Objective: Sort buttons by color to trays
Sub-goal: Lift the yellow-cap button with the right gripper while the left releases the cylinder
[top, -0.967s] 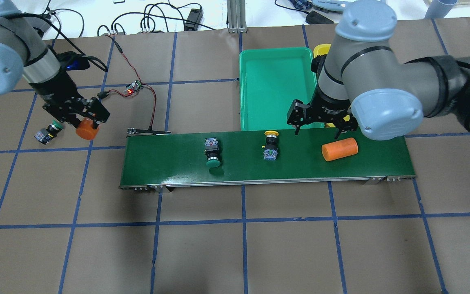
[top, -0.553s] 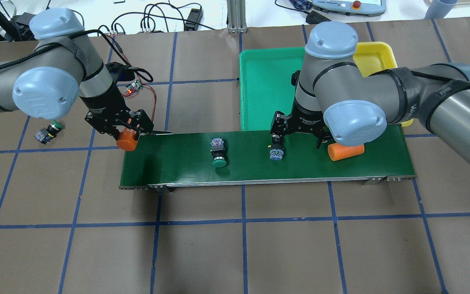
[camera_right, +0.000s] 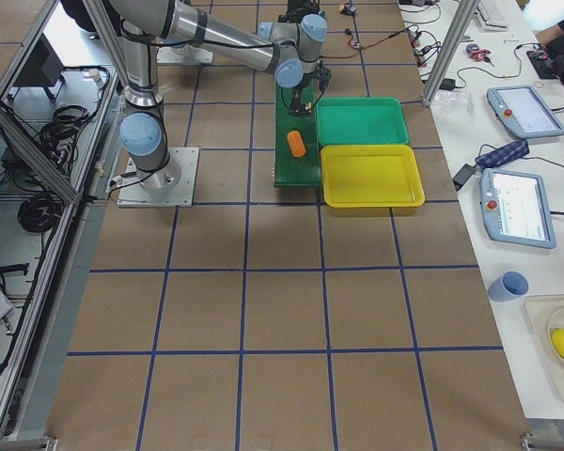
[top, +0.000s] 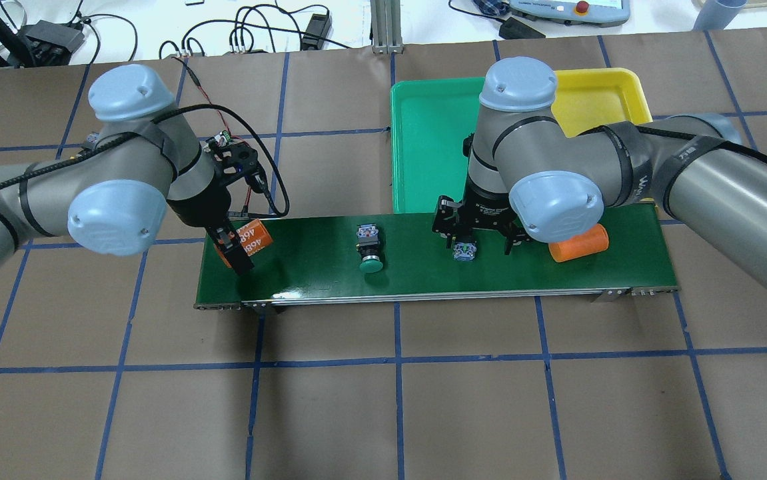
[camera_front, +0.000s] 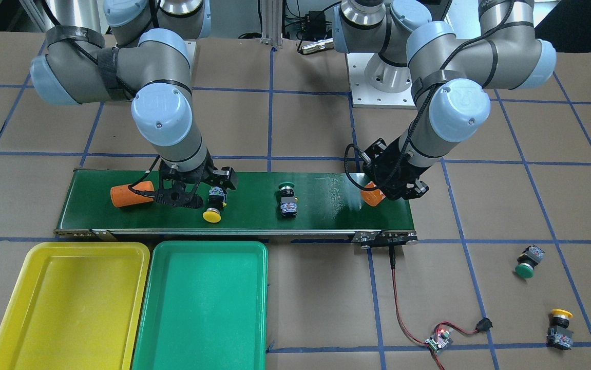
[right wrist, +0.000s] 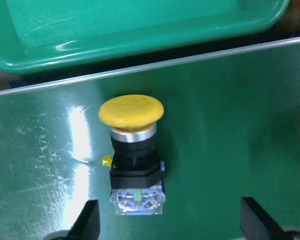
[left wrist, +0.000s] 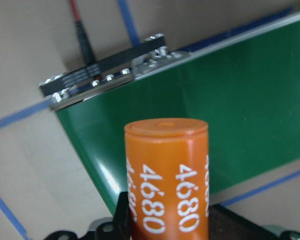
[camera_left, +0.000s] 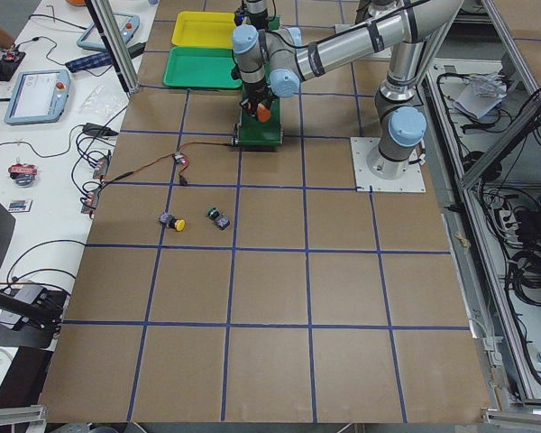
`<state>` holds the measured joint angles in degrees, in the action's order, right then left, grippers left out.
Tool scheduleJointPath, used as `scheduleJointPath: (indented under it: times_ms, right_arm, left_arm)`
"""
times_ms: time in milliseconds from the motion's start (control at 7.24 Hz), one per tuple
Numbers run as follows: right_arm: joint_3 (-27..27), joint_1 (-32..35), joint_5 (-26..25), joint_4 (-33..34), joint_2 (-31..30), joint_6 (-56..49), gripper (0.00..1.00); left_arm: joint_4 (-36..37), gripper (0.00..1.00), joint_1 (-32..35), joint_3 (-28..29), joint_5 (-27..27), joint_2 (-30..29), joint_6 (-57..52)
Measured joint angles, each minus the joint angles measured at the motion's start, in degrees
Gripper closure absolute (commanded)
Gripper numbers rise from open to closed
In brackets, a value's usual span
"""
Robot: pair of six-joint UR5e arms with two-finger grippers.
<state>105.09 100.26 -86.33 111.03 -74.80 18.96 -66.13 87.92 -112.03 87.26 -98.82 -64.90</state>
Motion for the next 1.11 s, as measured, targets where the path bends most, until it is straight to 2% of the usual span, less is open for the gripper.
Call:
scheduleJointPath:
  times_ms: [138,276,414,691,829,1105]
  right_arm:
    - [0.0,0.0,0.0,0.0,0.8,0.0,0.29]
    - [-0.1,0.0,0.0,0.1,1.6,0.2,0.70]
    - [-0.2,-0.1,-0.1,0.0,2.1,0.3,1.00]
    - [-0.5,-0.2,-0.5,-0.6,2.1,0.3,1.00]
    - [-0.5,-0.4,-0.7,-0.8,1.8,0.4,1.00]
    - [-1.9,-1.5,-2.4,-0.9,1.2,0.2,1.00]
  left_arm:
    - [4.7,0.08,0.3,-2.4,-1.2,0.3,-6.1]
    - [6.7,0.00,0.5,-3.5,-2.0,0.6,-8.6]
    - [7.3,0.00,0.6,-4.0,-2.5,0.6,-9.3]
    - [7.1,0.00,0.4,-3.8,-3.2,2.2,-9.1]
    - [4.4,0.00,-1.2,-1.8,-3.5,3.7,-8.3]
    - [-9.4,0.00,-13.6,9.0,-3.7,2.4,-7.9]
